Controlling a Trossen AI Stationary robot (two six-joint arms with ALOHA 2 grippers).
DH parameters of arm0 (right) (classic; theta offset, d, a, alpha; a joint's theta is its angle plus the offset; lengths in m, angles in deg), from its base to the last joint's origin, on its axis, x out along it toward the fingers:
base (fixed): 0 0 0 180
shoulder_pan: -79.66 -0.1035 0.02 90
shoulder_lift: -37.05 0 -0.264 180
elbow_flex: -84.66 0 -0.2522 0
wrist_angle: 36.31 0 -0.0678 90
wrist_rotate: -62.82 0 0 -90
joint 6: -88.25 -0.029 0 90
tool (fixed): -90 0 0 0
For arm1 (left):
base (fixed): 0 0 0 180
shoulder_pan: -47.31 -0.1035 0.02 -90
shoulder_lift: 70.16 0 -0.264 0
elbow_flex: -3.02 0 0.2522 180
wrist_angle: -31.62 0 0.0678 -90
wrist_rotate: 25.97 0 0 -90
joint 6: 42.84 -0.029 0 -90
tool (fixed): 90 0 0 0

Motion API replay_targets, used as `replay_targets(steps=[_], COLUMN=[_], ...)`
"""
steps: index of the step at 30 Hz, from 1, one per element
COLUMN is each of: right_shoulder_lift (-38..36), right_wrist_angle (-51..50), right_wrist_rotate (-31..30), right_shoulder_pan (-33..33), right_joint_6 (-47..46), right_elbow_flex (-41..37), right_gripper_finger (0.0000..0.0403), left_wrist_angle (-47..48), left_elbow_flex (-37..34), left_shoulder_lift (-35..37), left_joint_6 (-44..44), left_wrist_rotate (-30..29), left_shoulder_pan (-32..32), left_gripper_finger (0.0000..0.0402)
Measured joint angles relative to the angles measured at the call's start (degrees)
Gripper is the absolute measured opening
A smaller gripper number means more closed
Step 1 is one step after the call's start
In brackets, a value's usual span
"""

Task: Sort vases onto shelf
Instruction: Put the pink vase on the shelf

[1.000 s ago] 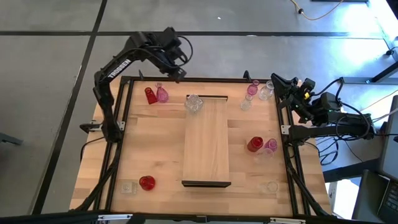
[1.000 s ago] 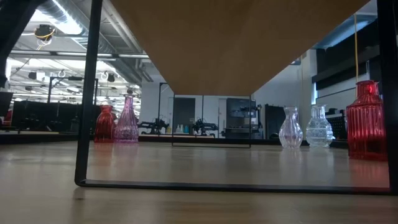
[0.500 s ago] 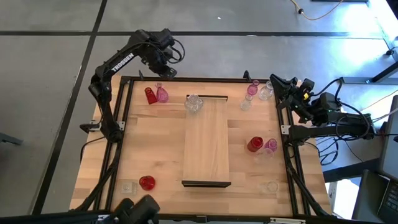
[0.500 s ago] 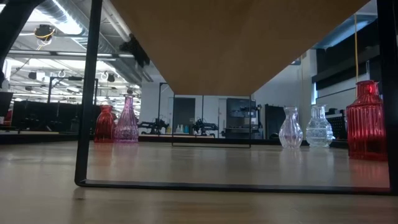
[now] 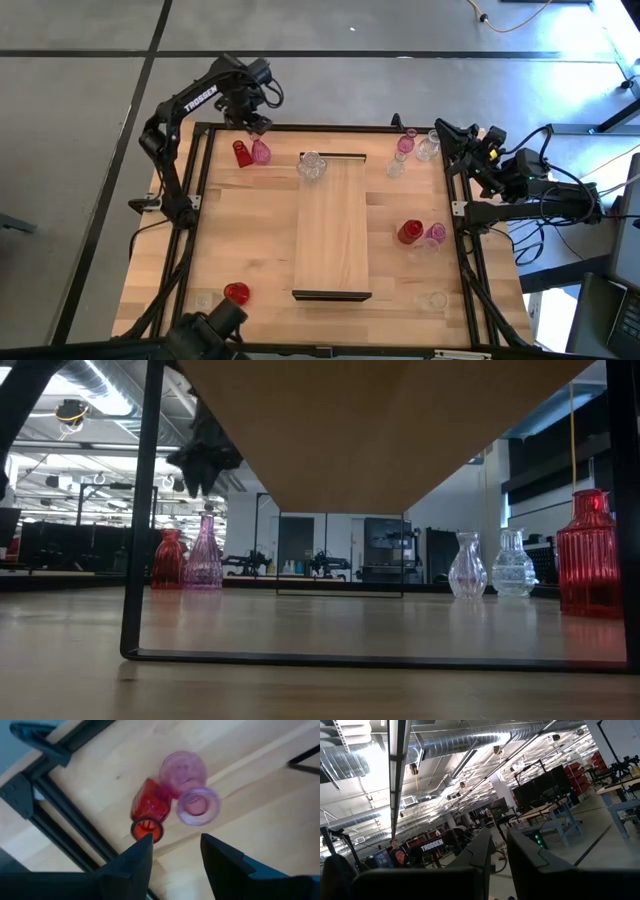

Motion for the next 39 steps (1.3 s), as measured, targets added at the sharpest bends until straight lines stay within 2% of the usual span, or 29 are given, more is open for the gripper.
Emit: replay_targets(steps=[4, 8, 21, 25, 31, 39], right_shoulder_lift=[0.00, 0.00, 0.00, 0.00, -0.01, 0.00], right_wrist_angle=[0.02, 0.06, 0.22, 0.24, 0.42, 0.39], right_wrist_rotate=[0.00, 0.00, 1.16, 1.18, 1.11, 1.07], right_shoulder_pan=[0.00, 0.00, 0.00, 0.00, 0.00, 0.00], right_joint_6=[-0.01, -0.02, -0.96, -0.98, -1.01, -1.01], right_elbow_flex=[0.00, 0.00, 0.00, 0.00, 0.00, 0.00], right_gripper_finger=[0.0053, 0.0053, 0.0053, 0.0053, 0.0053, 0.0053], left_wrist_angle=[-2.11, -6.19, -10.32, -10.48, -9.26, -3.10], left_elbow_flex=[-2.99, -4.88, -9.21, -10.66, -10.20, -7.44], left_shoulder_lift=[0.01, -0.01, -0.01, 0.01, 0.11, 4.33], left_joint_6=[-0.05, -1.15, -1.07, -1.61, -3.01, -2.62], left_wrist_rotate=[0.54, 5.03, 5.13, 5.41, 8.19, 9.11], left_shoulder_pan=[-1.25, -1.80, -1.74, -1.74, -1.09, 2.63], left_gripper_finger=[0.0157, 0.0158, 0.0138, 0.0113, 0.0024, 0.0018])
